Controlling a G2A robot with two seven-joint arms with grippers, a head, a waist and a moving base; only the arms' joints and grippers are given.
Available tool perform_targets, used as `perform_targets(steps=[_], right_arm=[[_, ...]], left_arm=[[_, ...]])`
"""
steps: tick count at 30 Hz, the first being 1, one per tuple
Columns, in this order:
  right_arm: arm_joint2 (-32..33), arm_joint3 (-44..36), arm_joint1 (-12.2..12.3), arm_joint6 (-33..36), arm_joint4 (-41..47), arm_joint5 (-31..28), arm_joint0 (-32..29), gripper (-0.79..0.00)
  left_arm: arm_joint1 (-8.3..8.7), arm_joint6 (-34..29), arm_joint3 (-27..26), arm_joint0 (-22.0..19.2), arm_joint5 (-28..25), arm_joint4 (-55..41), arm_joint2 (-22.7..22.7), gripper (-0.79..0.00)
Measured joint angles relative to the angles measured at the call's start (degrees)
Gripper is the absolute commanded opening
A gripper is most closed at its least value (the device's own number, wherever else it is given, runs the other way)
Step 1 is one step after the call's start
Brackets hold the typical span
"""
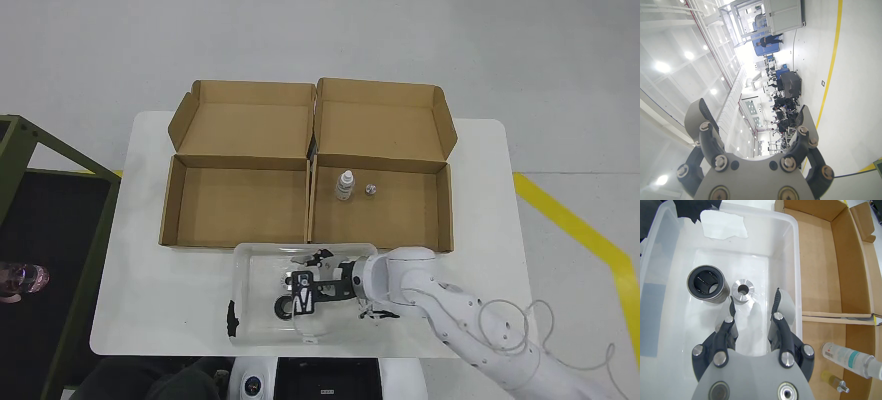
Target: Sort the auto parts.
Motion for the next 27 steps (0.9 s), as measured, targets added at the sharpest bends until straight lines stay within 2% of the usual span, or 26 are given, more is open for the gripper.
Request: perform_targets(steps=[27], right_arm=[[-7.74,10.95,-5.12,-1.96,0.28,0.87,5.25,-0.428]], left_arm=[[0.0,0.0,0.0,0.0,0.0,0.0,0.0,0.0]])
